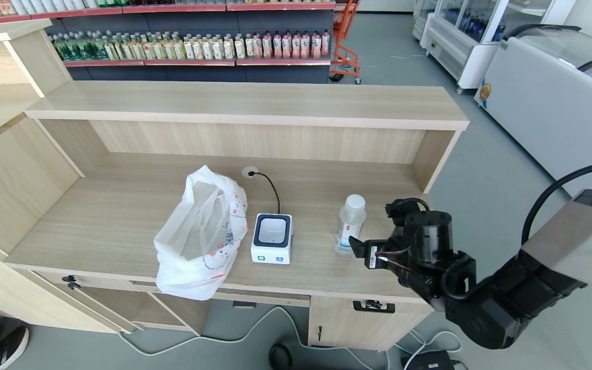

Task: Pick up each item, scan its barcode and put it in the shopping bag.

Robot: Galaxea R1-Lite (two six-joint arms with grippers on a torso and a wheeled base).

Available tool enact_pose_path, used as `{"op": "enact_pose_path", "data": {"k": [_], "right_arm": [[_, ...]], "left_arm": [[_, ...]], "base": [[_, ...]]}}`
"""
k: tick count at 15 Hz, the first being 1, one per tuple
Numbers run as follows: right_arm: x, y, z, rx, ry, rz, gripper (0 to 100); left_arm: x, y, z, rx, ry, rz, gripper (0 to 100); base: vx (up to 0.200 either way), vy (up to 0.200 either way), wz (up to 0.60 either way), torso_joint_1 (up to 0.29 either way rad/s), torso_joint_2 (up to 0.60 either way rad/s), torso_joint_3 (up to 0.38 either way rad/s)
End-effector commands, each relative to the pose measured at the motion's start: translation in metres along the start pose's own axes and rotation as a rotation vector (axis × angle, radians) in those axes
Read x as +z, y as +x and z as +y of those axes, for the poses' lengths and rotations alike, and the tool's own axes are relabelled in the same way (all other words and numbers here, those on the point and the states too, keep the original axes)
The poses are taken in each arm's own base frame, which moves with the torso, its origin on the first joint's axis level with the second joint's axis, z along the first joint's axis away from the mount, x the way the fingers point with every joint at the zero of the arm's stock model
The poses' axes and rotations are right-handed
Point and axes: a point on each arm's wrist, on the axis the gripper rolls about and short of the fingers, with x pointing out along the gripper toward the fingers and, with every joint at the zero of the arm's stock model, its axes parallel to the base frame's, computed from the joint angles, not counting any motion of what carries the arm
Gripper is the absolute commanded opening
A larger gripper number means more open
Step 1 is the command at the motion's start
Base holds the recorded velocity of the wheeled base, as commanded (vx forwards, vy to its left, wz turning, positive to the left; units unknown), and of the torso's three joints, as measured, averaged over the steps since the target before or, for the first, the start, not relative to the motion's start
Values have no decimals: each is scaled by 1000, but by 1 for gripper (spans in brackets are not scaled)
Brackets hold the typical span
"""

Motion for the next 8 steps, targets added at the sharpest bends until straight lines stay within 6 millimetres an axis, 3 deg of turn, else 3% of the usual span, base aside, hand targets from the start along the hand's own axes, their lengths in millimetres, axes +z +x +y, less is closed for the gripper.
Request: {"op": "enact_pose_path", "data": {"k": [1,8], "right_arm": [[-8,8,5,8,-17,4,100],[-10,33,14,22,-118,-61,100]], "left_arm": [[0,0,0,0,0,0,0],[0,0,0,0,0,0,0]], "base": [[0,0,0,0,0,0],[0,0,0,0,0,0]]}}
